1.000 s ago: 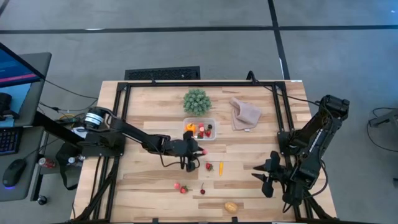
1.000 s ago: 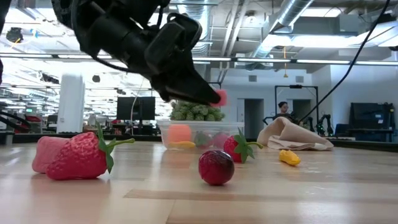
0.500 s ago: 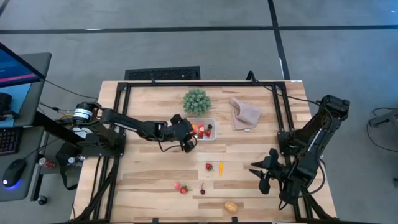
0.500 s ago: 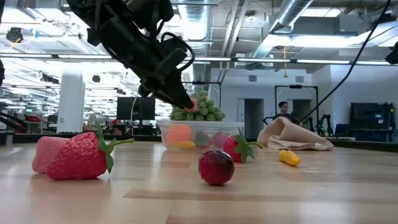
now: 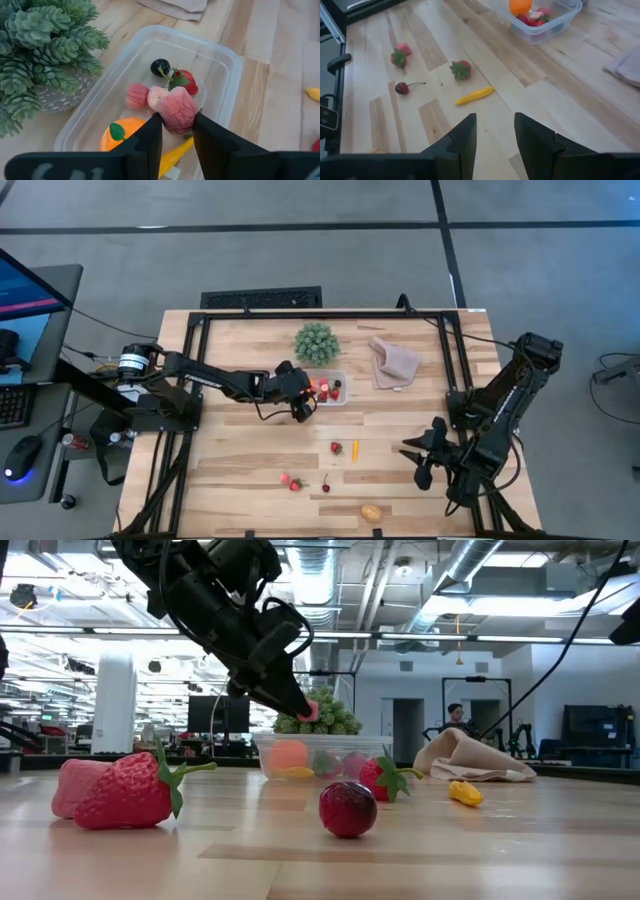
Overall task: Pick and placing Produce into tupperware
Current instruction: Put the pink peach into the transparent container, then put the red strawberry into the transparent container
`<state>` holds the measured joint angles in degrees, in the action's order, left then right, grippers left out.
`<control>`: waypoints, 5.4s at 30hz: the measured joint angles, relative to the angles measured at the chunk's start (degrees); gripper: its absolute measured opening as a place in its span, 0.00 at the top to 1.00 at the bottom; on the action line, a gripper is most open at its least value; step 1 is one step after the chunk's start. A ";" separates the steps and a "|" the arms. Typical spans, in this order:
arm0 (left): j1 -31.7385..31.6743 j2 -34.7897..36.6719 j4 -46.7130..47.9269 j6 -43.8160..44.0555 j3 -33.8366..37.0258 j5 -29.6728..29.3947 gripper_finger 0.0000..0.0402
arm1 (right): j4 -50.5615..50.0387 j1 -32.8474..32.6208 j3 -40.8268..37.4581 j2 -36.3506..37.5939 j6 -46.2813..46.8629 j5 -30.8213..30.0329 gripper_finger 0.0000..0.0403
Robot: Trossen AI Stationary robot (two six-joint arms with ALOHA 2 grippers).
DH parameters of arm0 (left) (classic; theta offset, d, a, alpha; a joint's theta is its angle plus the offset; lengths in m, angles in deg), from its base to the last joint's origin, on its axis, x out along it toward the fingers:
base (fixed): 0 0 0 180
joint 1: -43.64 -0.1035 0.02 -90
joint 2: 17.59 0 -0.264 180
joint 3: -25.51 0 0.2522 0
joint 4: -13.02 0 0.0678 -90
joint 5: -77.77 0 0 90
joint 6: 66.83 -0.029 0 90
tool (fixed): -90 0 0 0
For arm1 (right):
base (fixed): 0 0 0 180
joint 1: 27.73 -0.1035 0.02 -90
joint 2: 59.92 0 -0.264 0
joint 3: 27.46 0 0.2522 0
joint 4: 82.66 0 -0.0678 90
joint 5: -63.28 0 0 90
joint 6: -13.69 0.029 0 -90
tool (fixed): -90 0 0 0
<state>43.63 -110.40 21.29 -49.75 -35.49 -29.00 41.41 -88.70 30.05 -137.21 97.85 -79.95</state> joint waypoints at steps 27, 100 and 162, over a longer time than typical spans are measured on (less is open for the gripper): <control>0.00 15.77 5.98 -10.85 0.58 13.61 0.58 | 3.15 5.15 -0.02 0.02 0.64 8.33 0.69; 15.37 40.65 38.07 -5.90 0.74 -0.59 0.58 | 33.30 39.92 11.28 -28.98 -39.64 37.10 0.36; 18.05 43.46 48.32 2.85 14.69 5.58 0.58 | 38.58 39.23 11.23 -16.53 -54.21 32.13 0.73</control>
<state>61.68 -66.95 69.60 -46.90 -20.81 -23.42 79.99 -49.47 41.28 -153.75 43.64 -47.82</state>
